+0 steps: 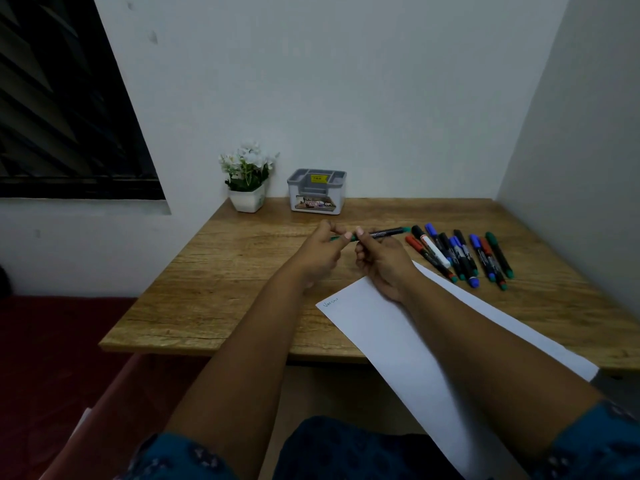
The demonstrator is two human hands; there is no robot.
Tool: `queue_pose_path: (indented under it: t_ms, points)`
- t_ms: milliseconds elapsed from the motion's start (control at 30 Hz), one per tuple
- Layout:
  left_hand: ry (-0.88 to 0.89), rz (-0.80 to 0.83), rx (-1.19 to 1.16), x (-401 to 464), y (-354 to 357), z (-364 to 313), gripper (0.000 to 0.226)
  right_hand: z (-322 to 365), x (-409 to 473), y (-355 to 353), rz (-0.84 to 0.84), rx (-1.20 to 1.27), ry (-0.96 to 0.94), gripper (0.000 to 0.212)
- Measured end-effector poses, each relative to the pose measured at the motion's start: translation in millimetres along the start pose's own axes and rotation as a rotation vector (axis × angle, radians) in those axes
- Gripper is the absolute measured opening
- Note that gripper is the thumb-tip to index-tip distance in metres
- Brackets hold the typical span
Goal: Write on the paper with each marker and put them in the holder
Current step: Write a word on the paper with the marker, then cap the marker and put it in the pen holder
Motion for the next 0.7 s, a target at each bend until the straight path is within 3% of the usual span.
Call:
queue_pose_path:
  t_ms: [167, 267, 500, 600, 700]
  points:
    - [-0.003, 0.039, -0.004, 14.2, -2.7, -0.2, 0.012, -2.6, 13.1, 2.3, -0.038, 0.015, 0.038, 0.024]
    - [0.037, 0.003, 0.024, 27.1, -14.8, -2.8, 0.009, -3.4, 26.9, 15.3, -0.098, -0.124, 0.097, 0.04]
    - [0.212, -0.549, -0.258, 61.3, -111.1, -33.2, 0.009, 24.4, 88.7, 27.1, -0.327, -0.15, -0.024, 0.038]
    - [0.311, -0.69, -0.147, 85.3, -138.1, -50.6, 0.012, 9.6, 101.1, 24.5, -0.411, -0.426, -0.128, 0.043]
    - [0.414, -0.687, 0.227, 114.8, -152.6, -75.3, 0.022, -7.5, 93.8, 20.6, -0.416, -0.665, -0.301, 0.035]
Point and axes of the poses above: each hand's wrist, its own x-axis towards the middle knuckle, its own y-axis out of the palm, z = x × y, the point moved 4 cm from there along x, towards the middle knuckle, and after that the axes turned 3 degrees about -x, right-handed, at the moved point
